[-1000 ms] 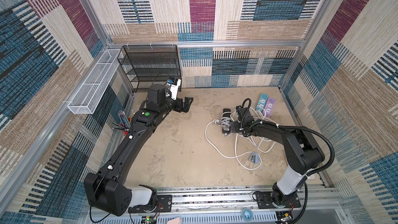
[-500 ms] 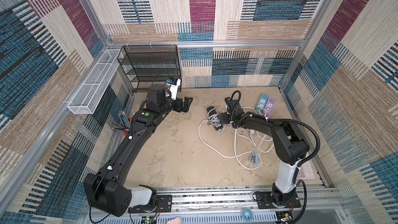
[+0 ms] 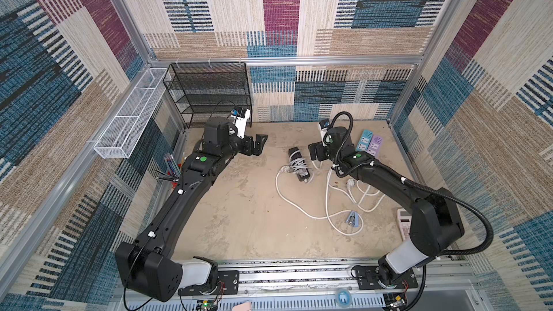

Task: Unwrap the cord wrapped around the power strip
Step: Adjust the power strip at the center of the board.

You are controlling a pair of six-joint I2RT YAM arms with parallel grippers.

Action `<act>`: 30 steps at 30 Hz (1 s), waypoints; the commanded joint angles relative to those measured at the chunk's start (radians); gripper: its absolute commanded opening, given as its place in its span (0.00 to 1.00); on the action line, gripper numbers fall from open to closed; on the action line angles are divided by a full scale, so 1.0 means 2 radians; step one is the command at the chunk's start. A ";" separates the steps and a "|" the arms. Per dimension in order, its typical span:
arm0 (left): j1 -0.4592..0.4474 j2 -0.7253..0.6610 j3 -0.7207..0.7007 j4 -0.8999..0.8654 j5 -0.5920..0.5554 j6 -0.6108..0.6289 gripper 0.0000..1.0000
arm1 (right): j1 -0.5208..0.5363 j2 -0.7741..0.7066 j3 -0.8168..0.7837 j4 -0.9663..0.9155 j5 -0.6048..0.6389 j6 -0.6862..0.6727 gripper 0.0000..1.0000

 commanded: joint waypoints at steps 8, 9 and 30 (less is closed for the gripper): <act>0.000 -0.009 0.003 -0.002 -0.017 0.026 0.99 | 0.061 0.037 -0.004 -0.012 -0.158 0.020 0.98; 0.000 -0.010 0.003 -0.001 -0.017 0.026 0.99 | 0.061 0.046 -0.005 -0.008 -0.164 0.020 0.98; 0.000 -0.015 0.001 0.001 -0.017 0.028 0.99 | -0.002 0.117 -0.022 0.015 -0.175 0.034 0.98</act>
